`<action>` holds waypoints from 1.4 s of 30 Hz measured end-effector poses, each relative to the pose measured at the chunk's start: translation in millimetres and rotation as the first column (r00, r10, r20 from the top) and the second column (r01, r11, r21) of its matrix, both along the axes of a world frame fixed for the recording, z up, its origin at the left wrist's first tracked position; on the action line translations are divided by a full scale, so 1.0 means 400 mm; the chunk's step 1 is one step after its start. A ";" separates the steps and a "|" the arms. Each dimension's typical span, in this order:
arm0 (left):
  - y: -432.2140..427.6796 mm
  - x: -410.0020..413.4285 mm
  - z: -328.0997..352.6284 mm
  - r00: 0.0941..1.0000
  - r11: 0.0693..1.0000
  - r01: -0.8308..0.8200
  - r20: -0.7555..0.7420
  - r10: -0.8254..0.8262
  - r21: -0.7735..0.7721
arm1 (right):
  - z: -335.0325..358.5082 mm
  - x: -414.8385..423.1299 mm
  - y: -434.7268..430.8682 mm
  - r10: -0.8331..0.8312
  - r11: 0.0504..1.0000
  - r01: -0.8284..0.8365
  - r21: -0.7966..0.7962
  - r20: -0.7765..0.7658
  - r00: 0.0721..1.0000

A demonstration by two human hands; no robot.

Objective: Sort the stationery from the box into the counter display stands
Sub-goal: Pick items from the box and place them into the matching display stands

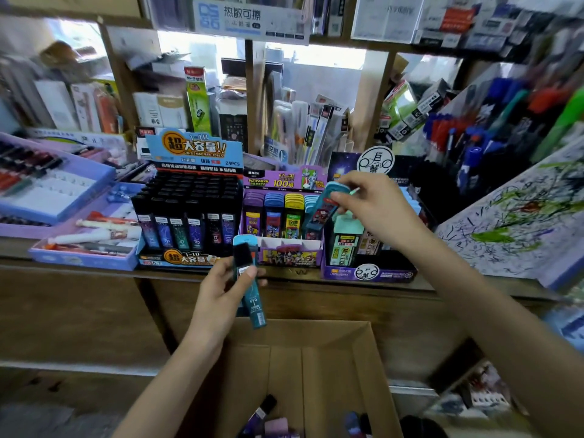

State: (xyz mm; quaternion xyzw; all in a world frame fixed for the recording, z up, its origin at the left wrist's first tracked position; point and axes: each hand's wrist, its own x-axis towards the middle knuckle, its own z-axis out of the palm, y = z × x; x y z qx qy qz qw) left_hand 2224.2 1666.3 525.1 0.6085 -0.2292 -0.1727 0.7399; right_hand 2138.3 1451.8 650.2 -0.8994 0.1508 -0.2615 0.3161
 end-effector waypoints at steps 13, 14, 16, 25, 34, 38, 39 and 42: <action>0.008 -0.005 0.005 0.999 1.000 -0.012 -0.036 0.012 -0.002 | -0.052 0.118 -0.047 -0.109 0.885 0.036 -0.463 -0.132 0.985; 0.007 -0.005 0.003 0.999 1.000 -0.013 -0.039 0.013 -0.001 | -0.056 0.122 -0.047 -0.115 0.869 0.042 -0.493 -0.117 0.987; 0.004 -0.003 0.002 0.999 1.000 -0.014 -0.049 0.014 0.000 | -0.066 0.129 -0.048 -0.108 0.809 0.021 -0.588 -0.114 0.988; -0.012 -0.009 0.019 0.999 0.999 0.046 -0.024 -0.046 -0.009 | -0.057 0.103 0.005 -0.038 0.801 -0.026 -0.597 -0.095 0.995; -0.031 -0.035 0.036 0.983 0.983 0.182 0.002 -0.182 -0.015 | -0.074 0.049 0.131 0.301 0.924 -0.239 0.298 -0.183 0.936; -0.044 -0.029 0.037 0.991 0.991 0.131 -0.014 -0.132 -0.031 | -0.068 0.039 0.117 0.256 0.919 -0.187 0.348 -0.163 0.953; -0.047 -0.023 0.038 0.995 0.994 0.104 -0.010 -0.104 -0.023 | -0.060 0.038 0.109 0.228 0.926 -0.167 0.337 -0.150 0.962; -0.044 -0.002 0.046 1.000 1.000 0.008 -0.005 -0.008 -0.006 | -0.016 0.039 0.067 0.100 0.958 -0.082 0.276 -0.052 0.994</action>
